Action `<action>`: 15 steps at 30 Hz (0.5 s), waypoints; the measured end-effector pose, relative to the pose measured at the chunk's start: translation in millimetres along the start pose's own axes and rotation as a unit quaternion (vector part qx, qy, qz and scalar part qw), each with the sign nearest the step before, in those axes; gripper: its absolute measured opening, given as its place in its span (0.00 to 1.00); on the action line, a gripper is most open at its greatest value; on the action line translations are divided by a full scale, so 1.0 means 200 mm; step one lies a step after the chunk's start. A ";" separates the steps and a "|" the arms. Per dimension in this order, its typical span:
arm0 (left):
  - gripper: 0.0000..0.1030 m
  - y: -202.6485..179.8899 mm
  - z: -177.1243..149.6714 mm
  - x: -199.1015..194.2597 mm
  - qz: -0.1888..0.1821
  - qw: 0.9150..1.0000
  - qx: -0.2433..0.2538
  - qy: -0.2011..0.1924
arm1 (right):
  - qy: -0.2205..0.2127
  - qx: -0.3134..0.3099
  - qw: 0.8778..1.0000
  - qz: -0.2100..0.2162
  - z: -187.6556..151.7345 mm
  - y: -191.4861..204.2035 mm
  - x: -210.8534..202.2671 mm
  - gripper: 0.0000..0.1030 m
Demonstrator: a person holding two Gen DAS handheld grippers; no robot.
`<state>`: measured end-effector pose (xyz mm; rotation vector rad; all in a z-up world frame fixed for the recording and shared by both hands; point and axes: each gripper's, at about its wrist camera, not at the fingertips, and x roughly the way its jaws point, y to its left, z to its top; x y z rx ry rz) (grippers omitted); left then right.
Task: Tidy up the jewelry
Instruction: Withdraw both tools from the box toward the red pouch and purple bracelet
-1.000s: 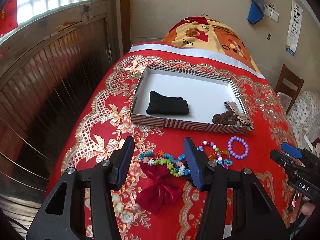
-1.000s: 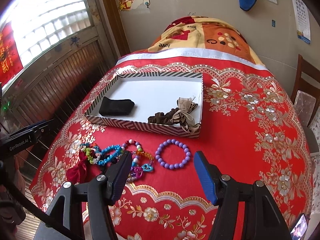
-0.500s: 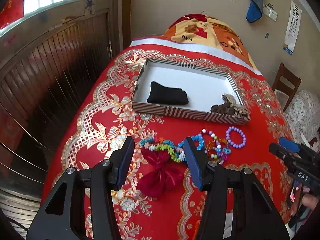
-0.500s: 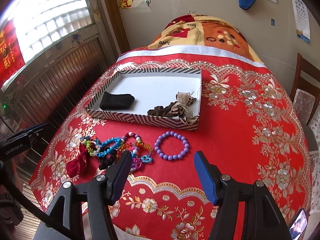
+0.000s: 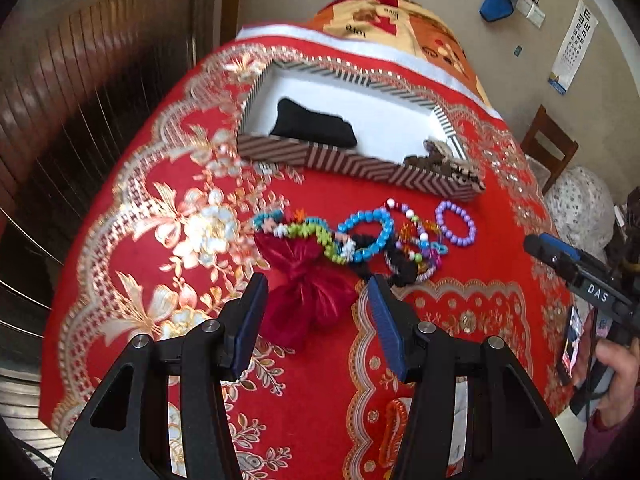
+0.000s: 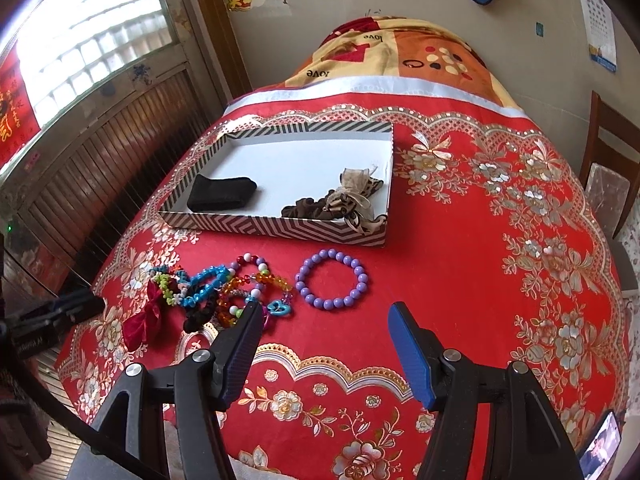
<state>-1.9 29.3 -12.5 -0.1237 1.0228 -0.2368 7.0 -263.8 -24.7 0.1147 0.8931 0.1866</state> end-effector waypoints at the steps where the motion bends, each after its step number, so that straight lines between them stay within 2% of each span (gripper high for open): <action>1: 0.57 0.01 0.00 0.02 -0.001 1.000 -0.003 0.003 | 0.002 0.000 1.000 -0.001 0.00 0.00 0.01 0.60; 15: 0.59 0.04 0.06 0.29 0.019 0.999 -0.002 0.047 | 0.039 0.009 0.999 -0.017 0.04 -0.11 0.30 0.60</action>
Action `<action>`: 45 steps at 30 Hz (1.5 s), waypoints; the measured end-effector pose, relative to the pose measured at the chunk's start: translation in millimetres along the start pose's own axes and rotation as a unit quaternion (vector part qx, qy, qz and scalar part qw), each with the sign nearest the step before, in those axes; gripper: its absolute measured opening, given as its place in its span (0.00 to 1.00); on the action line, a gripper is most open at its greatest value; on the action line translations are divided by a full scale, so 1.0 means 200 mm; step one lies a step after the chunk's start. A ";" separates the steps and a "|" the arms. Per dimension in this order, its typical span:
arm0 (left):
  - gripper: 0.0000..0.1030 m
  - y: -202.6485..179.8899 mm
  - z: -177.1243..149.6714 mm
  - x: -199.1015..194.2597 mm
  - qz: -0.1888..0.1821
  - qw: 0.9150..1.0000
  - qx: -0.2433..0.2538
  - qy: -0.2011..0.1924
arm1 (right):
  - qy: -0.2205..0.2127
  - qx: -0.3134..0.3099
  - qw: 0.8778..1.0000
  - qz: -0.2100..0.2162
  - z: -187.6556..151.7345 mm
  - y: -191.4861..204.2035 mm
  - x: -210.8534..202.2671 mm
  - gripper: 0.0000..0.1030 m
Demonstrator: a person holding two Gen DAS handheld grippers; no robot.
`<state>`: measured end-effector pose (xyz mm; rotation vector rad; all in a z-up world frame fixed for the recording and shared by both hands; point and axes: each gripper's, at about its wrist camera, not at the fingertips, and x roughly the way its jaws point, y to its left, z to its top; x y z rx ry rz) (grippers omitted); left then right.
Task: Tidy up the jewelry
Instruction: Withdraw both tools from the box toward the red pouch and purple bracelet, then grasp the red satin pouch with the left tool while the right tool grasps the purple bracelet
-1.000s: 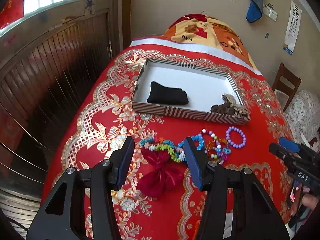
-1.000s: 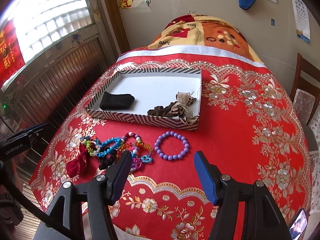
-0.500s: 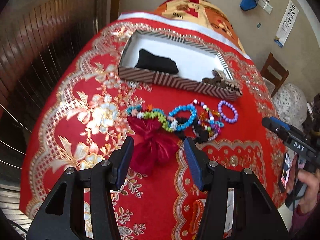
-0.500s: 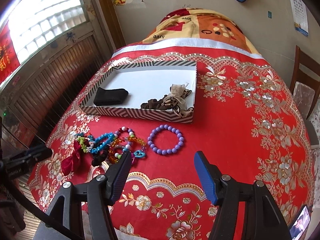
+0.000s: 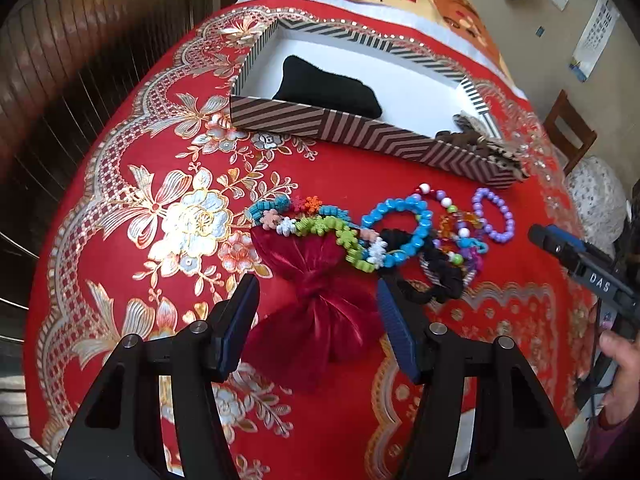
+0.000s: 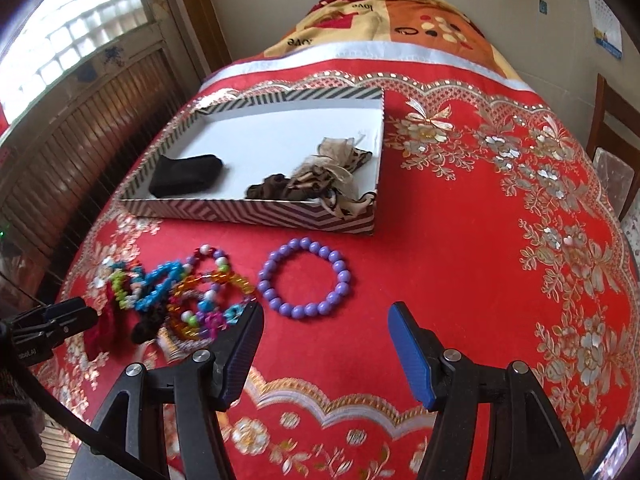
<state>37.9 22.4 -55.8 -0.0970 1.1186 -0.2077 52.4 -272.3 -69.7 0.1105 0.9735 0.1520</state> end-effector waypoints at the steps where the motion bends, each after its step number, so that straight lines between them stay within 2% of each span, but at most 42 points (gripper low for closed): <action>1: 0.59 0.00 0.00 0.01 0.000 1.000 0.002 0.002 | 0.000 0.001 1.000 -0.002 0.01 -0.01 0.02 0.60; 4: 0.59 -0.01 0.02 0.05 0.005 1.000 0.011 0.007 | 0.005 0.003 1.000 -0.009 0.04 -0.03 0.08 0.60; 7: 0.59 -0.02 0.02 0.08 0.010 1.000 0.019 0.013 | 0.013 -0.004 1.000 -0.013 0.06 -0.03 0.13 0.50; 12: 0.59 -0.01 0.02 0.11 0.015 1.000 0.020 0.018 | 0.015 -0.019 0.999 -0.024 0.07 0.00 0.19 0.47; 16: 0.57 0.00 0.01 0.12 0.017 0.999 0.020 0.022 | 0.014 -0.038 0.999 -0.036 0.07 0.02 0.23 0.33; 18: 0.48 0.01 0.01 0.13 0.022 0.999 0.022 0.025 | 0.010 -0.048 0.998 -0.042 0.06 0.03 0.23 0.26; 20: 0.31 0.00 0.00 0.13 0.031 0.999 0.033 0.022 | 0.007 -0.053 0.998 -0.043 0.07 0.03 0.24 0.13; 21: 0.26 -0.01 -0.01 0.13 0.034 0.999 0.036 0.021 | 0.007 -0.056 0.997 -0.043 0.07 0.04 0.23 0.10; 22: 0.19 0.00 -0.01 0.13 0.032 0.999 0.036 0.024 | 0.008 -0.060 0.997 -0.044 0.07 0.04 0.23 0.10; 23: 0.17 0.00 -0.01 0.12 0.028 0.999 0.033 0.026 | 0.007 -0.062 0.997 -0.044 0.06 0.04 0.23 0.09; 28: 0.14 0.08 -0.05 0.04 0.005 1.000 0.003 0.029 | -0.007 -0.064 0.998 -0.027 0.06 0.07 0.13 0.08; 38: 0.14 0.11 0.01 -0.26 0.038 0.998 0.011 -0.038 | -0.064 -0.066 0.996 0.000 0.09 0.08 -0.17 0.08; 45: 0.14 0.04 0.10 -0.33 0.054 0.995 0.032 -0.071 | -0.090 -0.074 0.993 0.004 0.14 0.09 -0.30 0.08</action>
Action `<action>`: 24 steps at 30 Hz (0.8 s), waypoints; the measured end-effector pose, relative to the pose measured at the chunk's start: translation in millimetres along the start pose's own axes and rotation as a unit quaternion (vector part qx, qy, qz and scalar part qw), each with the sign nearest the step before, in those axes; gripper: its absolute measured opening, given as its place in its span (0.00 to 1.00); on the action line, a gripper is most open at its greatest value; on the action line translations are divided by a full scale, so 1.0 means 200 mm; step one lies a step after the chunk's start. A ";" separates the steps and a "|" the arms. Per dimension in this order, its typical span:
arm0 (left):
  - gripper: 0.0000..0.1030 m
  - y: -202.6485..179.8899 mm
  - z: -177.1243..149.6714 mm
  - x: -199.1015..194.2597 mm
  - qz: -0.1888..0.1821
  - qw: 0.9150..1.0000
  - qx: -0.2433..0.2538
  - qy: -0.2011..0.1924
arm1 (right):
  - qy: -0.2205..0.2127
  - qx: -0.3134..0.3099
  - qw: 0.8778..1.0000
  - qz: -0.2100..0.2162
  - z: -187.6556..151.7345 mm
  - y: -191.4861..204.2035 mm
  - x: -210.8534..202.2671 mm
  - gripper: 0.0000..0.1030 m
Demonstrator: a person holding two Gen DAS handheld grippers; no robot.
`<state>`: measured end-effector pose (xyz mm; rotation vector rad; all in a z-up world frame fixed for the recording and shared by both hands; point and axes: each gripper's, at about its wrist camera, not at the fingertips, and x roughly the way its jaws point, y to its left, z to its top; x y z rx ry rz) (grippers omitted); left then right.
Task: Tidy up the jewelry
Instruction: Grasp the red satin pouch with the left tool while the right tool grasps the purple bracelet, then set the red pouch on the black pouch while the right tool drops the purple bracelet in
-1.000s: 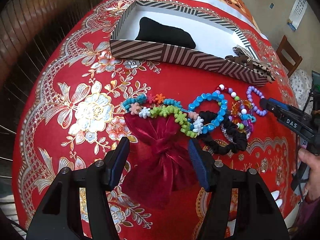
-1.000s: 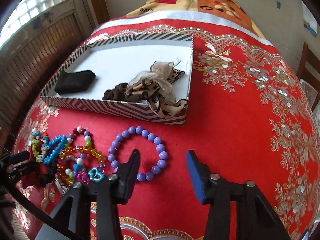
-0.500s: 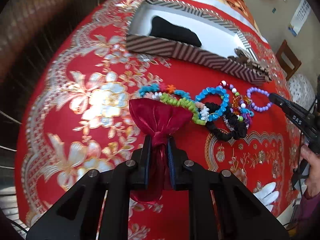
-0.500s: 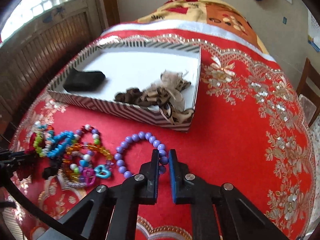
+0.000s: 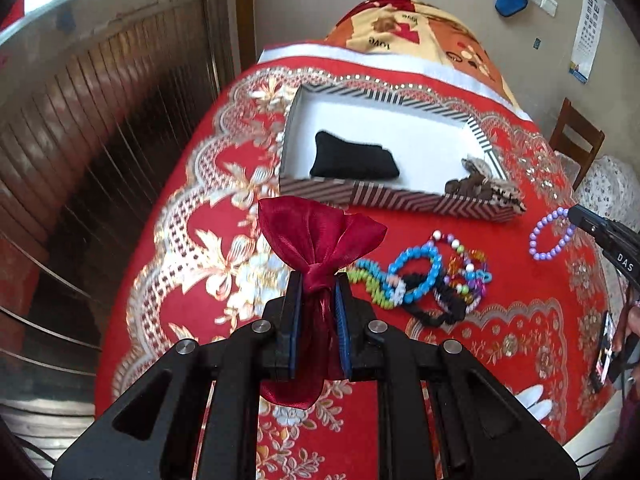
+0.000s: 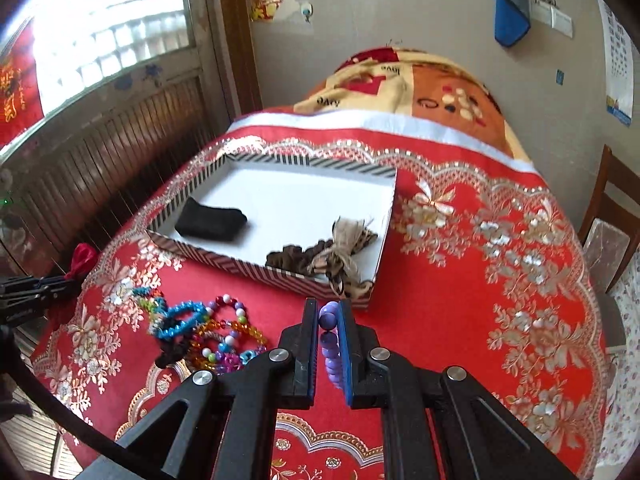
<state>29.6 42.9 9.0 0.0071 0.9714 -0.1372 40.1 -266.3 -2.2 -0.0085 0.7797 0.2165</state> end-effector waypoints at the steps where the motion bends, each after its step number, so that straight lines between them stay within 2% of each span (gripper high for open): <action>1: 0.14 -0.01 0.02 0.00 0.000 1.000 0.001 -0.002 | -0.002 0.000 1.000 0.001 0.01 0.00 -0.01 0.08; 10: 0.14 -0.07 0.18 0.01 0.000 1.000 0.019 -0.022 | -0.018 0.000 1.000 0.000 0.11 -0.02 -0.03 0.08; 24: 0.14 -0.08 0.53 0.20 -0.039 0.999 0.015 -0.017 | -0.023 -0.003 1.000 -0.002 0.31 -0.02 0.09 0.08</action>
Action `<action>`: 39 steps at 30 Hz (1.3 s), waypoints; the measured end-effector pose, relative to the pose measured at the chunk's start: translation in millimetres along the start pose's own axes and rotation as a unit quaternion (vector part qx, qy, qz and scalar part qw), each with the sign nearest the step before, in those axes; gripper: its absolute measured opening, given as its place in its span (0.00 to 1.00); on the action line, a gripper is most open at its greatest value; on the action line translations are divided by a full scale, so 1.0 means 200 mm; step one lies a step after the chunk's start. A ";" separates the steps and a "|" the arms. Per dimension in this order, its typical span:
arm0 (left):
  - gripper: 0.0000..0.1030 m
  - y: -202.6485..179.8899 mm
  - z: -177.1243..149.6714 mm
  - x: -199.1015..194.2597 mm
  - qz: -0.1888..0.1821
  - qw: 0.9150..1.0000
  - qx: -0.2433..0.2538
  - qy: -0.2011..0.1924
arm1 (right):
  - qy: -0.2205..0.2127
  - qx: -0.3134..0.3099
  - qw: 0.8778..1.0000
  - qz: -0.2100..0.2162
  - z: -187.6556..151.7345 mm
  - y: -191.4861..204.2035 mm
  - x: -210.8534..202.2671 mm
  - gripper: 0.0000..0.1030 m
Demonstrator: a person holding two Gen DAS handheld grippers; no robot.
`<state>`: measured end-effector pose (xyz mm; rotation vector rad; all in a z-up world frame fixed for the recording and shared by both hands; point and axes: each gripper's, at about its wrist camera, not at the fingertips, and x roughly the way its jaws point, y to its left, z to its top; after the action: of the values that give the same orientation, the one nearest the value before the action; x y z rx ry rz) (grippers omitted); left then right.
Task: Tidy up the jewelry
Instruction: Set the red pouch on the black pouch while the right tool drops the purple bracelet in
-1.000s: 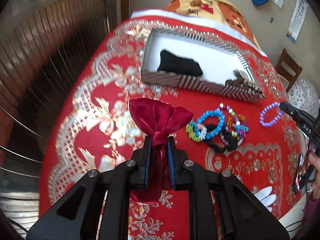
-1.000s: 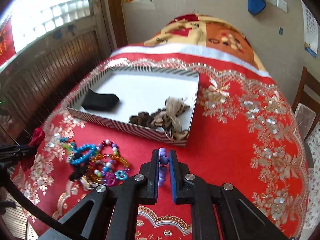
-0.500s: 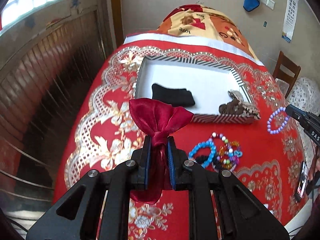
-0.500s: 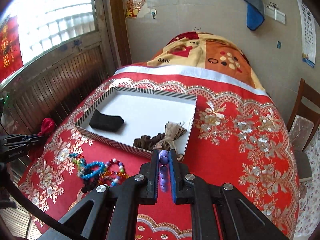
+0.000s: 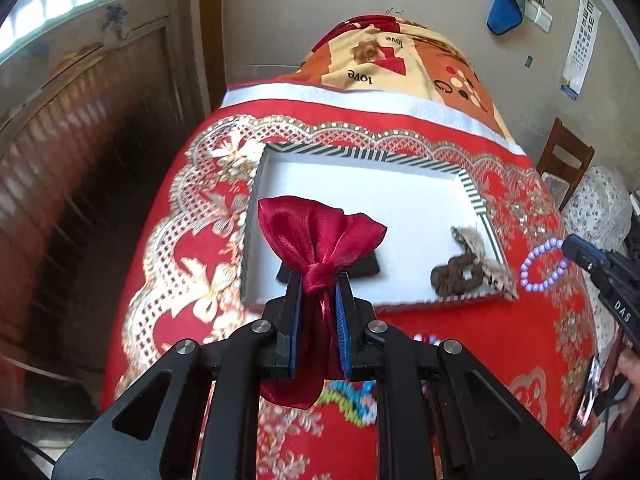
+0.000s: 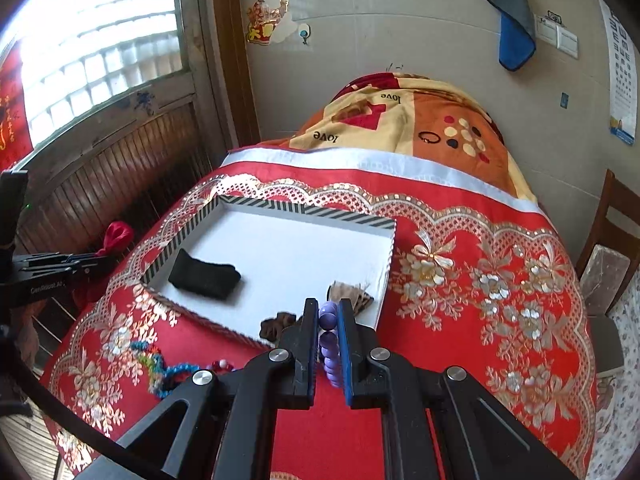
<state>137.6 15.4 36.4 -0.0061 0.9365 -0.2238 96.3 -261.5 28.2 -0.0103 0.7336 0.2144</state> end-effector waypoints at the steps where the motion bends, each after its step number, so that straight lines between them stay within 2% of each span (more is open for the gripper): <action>1: 0.14 0.00 0.03 0.02 -0.004 1.000 0.000 0.002 | 0.000 0.002 1.000 0.001 0.02 0.00 0.02 0.08; 9: 0.14 -0.01 0.18 0.22 -0.019 0.999 0.005 0.027 | 0.004 0.025 0.999 0.021 0.15 0.00 0.19 0.08; 22: 0.14 0.02 0.37 0.62 -0.006 0.998 0.006 0.068 | 0.051 0.071 0.995 0.041 0.31 -0.06 0.70 0.08; 29: 0.14 -0.01 0.41 0.81 0.004 0.996 0.010 0.089 | 0.088 0.106 0.990 0.005 0.24 -0.21 0.93 0.08; 35: 0.15 -0.04 0.40 0.90 0.009 0.996 0.005 0.093 | 0.120 0.098 0.988 -0.013 0.19 -0.22 1.04 0.08; 39: 0.24 -0.02 0.40 0.90 -0.008 0.996 -0.009 0.083 | 0.131 0.072 0.988 -0.023 0.17 -0.18 1.08 0.11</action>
<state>304.4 -30.8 -59.2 -0.0120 1.1046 -0.2342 281.8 -252.2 -91.4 0.0827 1.0096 0.1159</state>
